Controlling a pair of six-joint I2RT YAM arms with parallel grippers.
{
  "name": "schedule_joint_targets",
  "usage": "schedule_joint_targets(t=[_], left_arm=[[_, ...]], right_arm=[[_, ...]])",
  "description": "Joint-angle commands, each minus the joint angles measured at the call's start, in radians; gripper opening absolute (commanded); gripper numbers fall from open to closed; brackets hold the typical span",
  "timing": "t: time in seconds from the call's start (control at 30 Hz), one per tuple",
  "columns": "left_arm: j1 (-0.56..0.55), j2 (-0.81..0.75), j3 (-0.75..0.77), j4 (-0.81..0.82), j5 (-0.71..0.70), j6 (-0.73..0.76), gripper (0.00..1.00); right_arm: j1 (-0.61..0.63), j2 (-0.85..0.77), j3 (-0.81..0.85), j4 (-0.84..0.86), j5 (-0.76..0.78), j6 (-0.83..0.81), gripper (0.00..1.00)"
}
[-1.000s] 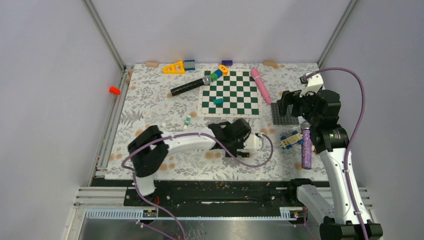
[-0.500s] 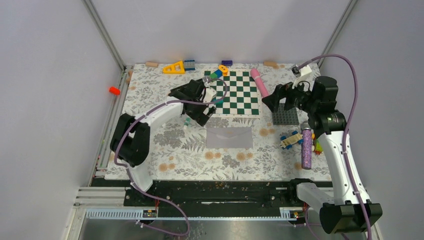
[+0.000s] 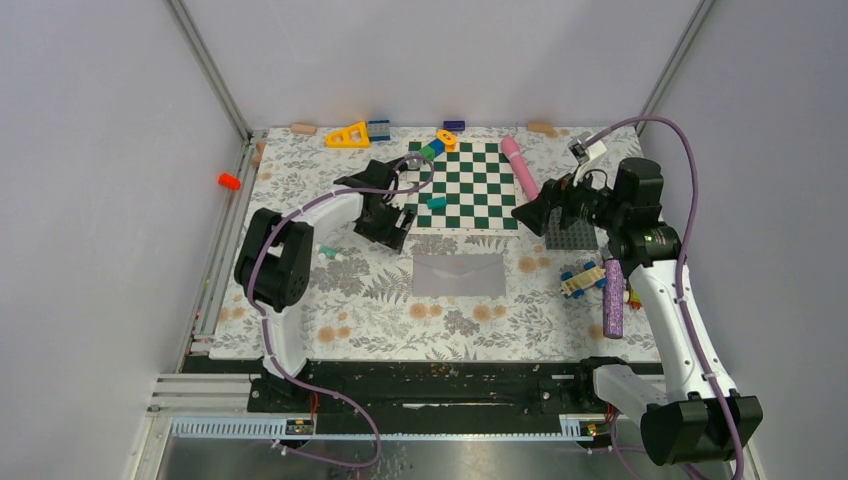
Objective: Place the letter into the envelope and seal it
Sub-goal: Adjust the envelope at the center of the board, then adjust the solid glue at the center of the board.
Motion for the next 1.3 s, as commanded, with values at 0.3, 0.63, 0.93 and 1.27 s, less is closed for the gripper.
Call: schedule_joint_targets(t=[0.3,0.63,0.93,1.27], left_arm=[[0.083,-0.379,-0.065,0.021,0.023,0.126,0.88],[0.365,-0.462,-0.102,-0.252,0.017,0.215,0.85],[0.482,-0.343,-0.1,-0.362,0.11,0.247,0.8],[0.487,-0.181,-0.099,-0.335,0.139,0.226,0.8]], right_arm=[[0.014,-0.014,-0.015,0.052,-0.034,-0.015,1.0],[0.016,-0.015,-0.025,0.052,-0.068,-0.014,1.0],[0.016,-0.025,-0.035,0.052,-0.087,-0.011,1.0],[0.016,-0.032,-0.041,0.052,-0.089,-0.012,1.0]])
